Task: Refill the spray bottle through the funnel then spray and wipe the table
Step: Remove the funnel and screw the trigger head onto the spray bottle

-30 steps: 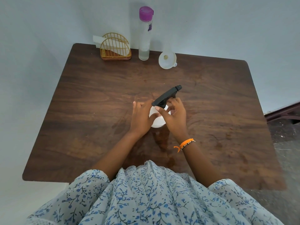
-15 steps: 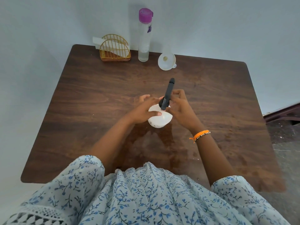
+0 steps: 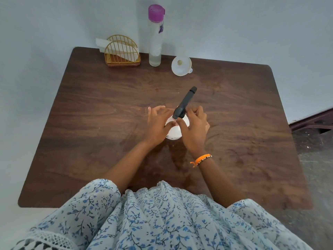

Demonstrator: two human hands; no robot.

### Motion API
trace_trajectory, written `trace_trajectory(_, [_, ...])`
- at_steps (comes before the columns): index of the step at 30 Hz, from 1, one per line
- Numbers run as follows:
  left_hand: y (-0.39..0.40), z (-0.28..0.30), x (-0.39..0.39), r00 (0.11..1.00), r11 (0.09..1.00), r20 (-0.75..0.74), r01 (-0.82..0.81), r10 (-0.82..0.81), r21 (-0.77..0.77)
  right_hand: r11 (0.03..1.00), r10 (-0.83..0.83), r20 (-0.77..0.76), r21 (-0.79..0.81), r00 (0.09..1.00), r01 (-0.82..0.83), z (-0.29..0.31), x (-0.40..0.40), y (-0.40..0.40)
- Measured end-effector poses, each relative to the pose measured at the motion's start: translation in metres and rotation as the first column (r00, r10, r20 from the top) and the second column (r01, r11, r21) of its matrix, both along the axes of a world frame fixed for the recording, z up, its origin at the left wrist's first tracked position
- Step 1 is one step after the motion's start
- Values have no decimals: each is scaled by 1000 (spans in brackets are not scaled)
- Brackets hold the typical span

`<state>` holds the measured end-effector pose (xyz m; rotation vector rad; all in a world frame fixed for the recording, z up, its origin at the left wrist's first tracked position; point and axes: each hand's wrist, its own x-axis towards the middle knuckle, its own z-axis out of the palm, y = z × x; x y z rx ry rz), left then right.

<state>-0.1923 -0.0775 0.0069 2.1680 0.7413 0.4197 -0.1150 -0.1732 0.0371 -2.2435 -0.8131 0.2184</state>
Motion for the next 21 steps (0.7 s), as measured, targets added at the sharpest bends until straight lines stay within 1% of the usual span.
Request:
trace_trajectory(2, [-8, -3, 1, 997, 996, 16, -81, 81, 31, 999, -32, 13, 6, 999, 32, 0, -2, 3])
trace_trajectory(5, [-22, -3, 4, 986, 986, 25, -167, 167, 22, 998, -65, 20, 2, 998, 64, -1, -3, 5])
trace_trajectory(7, [-24, -2, 5, 982, 983, 26, -185, 185, -9, 998, -55, -5, 16, 998, 55, 0, -2, 5])
trace_trajectory(8, [-21, -3, 5, 985, 984, 27, -172, 173, -49, 999, -21, -29, 30, 999, 22, 0, 1, 4])
trace_trajectory(10, [-11, -4, 4, 996, 983, 39, -72, 79, -171, 994, 94, -93, 62, 991, -88, 0, 11, 1])
trace_trajectory(13, [6, -3, 0, 990, 937, 4, 135, -141, -323, 952, 302, -165, 97, 939, -289, 5, 27, -8])
trace_trajectory(15, [10, -2, -1, 981, 915, -37, 165, -191, -368, 917, 399, -229, 103, 888, -385, 10, 32, -12])
trace_trajectory(16, [10, -2, -1, 982, 916, -50, 151, -182, -371, 908, 418, -240, 101, 876, -405, 10, 34, -12])
trace_trajectory(18, [5, -2, -2, 991, 952, -63, 95, -118, -292, 927, 375, -194, 86, 907, -365, 5, 30, -13])
trace_trajectory(21, [-6, 1, -5, 999, 995, -48, -2, -3, -99, 981, 185, -27, 61, 982, -183, -7, 16, -13])
